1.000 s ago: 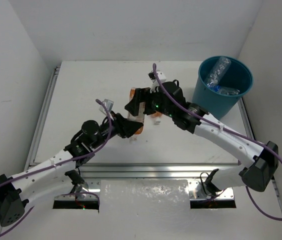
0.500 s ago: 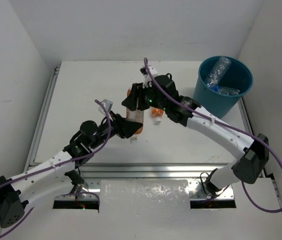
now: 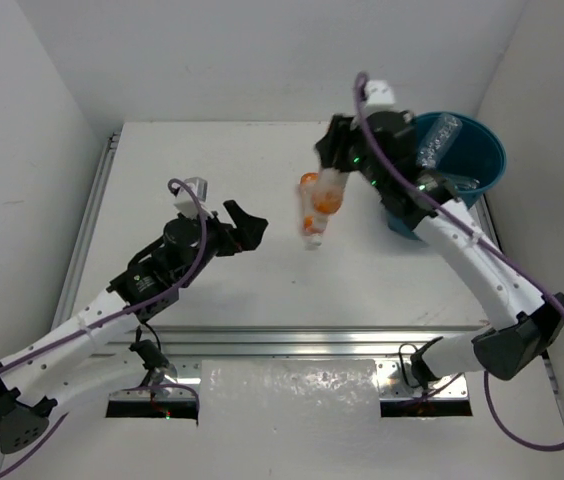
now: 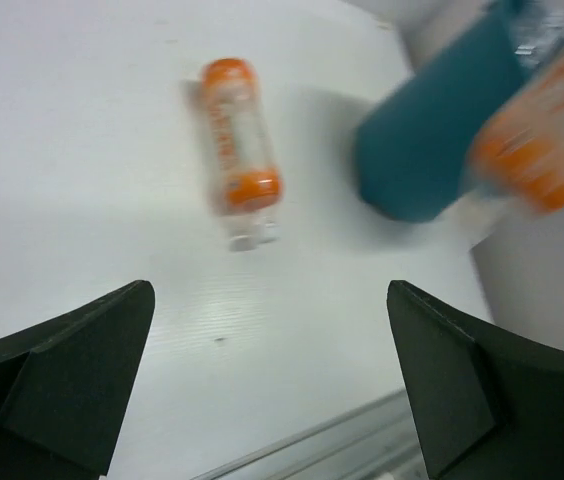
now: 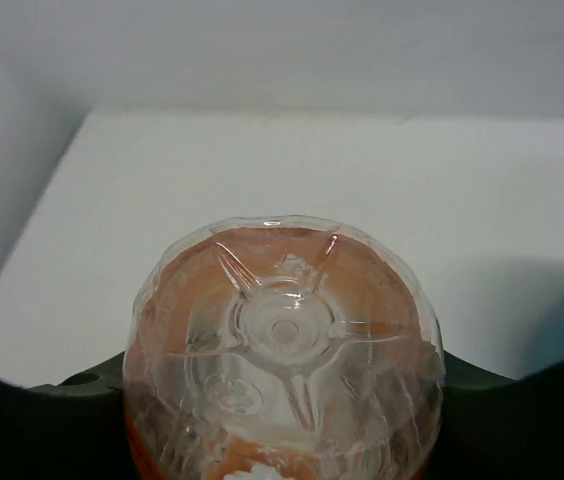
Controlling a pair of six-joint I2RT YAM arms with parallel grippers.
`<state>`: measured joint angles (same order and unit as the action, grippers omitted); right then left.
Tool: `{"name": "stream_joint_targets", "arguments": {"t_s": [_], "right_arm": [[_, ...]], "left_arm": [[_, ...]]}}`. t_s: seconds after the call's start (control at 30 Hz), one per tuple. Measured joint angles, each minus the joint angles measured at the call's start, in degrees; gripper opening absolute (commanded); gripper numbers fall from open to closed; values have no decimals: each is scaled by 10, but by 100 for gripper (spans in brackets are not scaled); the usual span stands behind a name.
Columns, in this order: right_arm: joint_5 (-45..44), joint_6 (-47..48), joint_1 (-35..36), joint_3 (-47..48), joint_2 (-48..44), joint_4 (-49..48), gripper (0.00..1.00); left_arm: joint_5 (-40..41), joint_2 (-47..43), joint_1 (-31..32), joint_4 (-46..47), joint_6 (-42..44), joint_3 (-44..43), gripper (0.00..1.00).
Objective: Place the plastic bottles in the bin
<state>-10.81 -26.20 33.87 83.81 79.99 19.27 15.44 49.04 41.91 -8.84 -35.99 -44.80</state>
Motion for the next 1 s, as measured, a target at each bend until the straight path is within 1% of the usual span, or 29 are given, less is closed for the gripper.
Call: {"name": "stream_joint_targets", "arguments": {"t_s": [0.07, 0.13, 0.23, 0.4, 0.43, 0.47, 0.5, 0.57, 0.6, 0.63, 0.67, 0.83, 0.9, 1.0], "right_arm": [[-43, 28, -66, 42, 0, 10, 0], [-89, 61, -134, 82, 0, 12, 0], [-155, 106, -219, 115, -1, 0, 0], [-217, 147, -317, 160, 27, 0, 0], [-223, 150, -330, 165, 38, -2, 6], [-231, 153, -342, 165, 47, -3, 14], [-237, 154, -352, 164, 57, -3, 20], [-245, 156, -369, 159, 78, -2, 21], [-249, 157, -374, 158, 85, -2, 29], [-250, 157, -380, 158, 94, 0, 50], [-253, 157, -385, 157, 104, 5, 98], [-279, 136, -387, 162, 112, 41, 99], [-281, 117, -386, 178, 112, 70, 99], [-270, 86, -384, 222, 109, 120, 99]], "left_arm": [[43, 0, 0, -42, -6, -3, 100], [64, 6, 0, -75, -6, -2, 100], [70, 43, 0, -99, -3, -2, 100], [63, 138, 0, -111, 7, -4, 100], [60, 156, 0, -113, 9, -9, 100], [58, 174, 0, -113, 10, -16, 100], [54, 195, 0, -116, 10, -29, 100], [46, 235, 0, -117, 12, -63, 100], [44, 251, 0, -116, 13, -81, 100], [41, 268, 0, -117, 13, -101, 100], [38, 290, 0, -115, 13, -129, 100], [29, 381, 0, -108, 17, -233, 100], [24, 429, 0, -106, 19, -278, 100], [23, 499, 0, -100, 23, -323, 100]]}}
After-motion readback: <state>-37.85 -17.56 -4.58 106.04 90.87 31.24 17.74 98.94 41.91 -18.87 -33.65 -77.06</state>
